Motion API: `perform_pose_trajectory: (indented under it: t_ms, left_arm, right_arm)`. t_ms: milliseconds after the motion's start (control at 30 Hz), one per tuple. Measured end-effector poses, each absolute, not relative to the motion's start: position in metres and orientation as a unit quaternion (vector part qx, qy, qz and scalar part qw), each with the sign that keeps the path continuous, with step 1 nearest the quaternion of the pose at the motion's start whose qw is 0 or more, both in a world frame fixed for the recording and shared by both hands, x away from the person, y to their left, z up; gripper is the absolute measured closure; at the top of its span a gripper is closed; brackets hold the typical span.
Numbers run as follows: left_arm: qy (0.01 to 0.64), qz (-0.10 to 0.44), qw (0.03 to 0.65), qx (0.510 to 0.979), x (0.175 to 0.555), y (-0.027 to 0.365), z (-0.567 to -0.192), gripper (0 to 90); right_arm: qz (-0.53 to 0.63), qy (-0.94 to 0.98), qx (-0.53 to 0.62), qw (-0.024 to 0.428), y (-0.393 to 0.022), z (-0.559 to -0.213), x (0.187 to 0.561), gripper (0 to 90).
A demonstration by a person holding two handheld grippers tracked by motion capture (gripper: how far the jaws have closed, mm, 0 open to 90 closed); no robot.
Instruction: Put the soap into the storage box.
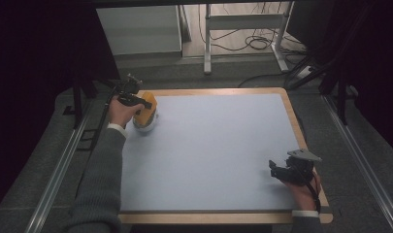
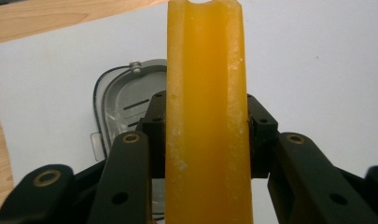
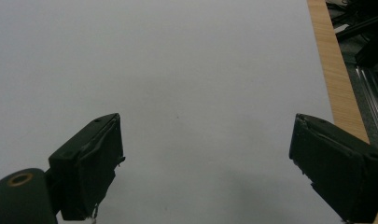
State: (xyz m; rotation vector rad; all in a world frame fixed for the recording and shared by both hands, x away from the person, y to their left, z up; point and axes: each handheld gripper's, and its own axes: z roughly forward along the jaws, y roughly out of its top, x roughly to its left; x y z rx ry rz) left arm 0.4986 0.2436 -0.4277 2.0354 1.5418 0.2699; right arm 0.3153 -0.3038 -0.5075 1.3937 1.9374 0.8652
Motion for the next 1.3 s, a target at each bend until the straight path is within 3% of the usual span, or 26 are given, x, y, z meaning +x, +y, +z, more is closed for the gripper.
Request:
perform_pose_trajectory:
  t_ms: [900, 1067, 1167, 1300]
  left_arm:
    - [0.622, 0.093, 0.282, 0.725, 0.513, 0.264, -0.463, 60.1]
    - [0.615, 0.121, 0.301, 0.719, 0.506, 0.266, -0.448, 39.3]
    - [0.610, 0.149, 0.305, 0.716, 0.499, 0.266, -0.438, 32.4]
    - [0.587, 0.164, 0.316, 0.727, 0.489, 0.267, -0.429, 31.1]
  right_arm:
    - [0.319, 0.729, 0.528, 0.297, -0.306, -0.510, 0.316, 9.8]
    - [0.318, 0.732, 0.526, 0.295, -0.304, -0.511, 0.317, 9.8]
    - [0.317, 0.732, 0.525, 0.295, -0.303, -0.511, 0.317, 9.8]
    - [0.318, 0.732, 0.526, 0.295, -0.303, -0.511, 0.316, 9.8]
